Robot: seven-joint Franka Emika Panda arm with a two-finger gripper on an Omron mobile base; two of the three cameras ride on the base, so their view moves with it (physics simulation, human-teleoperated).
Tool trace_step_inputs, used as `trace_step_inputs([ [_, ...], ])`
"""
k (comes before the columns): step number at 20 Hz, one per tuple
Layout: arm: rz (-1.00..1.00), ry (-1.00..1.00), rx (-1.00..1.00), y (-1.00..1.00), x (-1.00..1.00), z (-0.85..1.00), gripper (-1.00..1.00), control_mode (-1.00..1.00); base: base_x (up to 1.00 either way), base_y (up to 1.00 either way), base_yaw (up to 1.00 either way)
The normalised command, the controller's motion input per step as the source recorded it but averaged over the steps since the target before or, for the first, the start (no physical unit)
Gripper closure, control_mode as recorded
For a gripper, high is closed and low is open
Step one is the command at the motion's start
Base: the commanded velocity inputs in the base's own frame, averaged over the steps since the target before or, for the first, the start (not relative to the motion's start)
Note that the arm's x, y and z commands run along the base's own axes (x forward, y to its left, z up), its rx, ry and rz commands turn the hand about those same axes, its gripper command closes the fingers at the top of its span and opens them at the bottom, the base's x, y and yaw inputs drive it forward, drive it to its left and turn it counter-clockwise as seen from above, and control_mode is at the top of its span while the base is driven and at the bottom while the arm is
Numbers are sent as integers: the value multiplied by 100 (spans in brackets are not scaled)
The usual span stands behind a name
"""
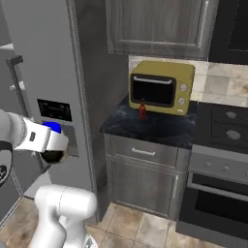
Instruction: Place the mayonnaise and condiment bottle from the counter to the top shelf of the fridge. If the existing items in the fridge are on the top shelf, move them to other shelves.
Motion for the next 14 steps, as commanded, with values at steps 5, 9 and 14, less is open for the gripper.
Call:
trace_step_inputs([
  [5,0,0,0,0,0,0,100,100,-11,100,27],
  [9,0,0,0,0,0,0,100,100,29,100,14],
  [14,0,0,0,0,0,0,100,100,56,100,1],
])
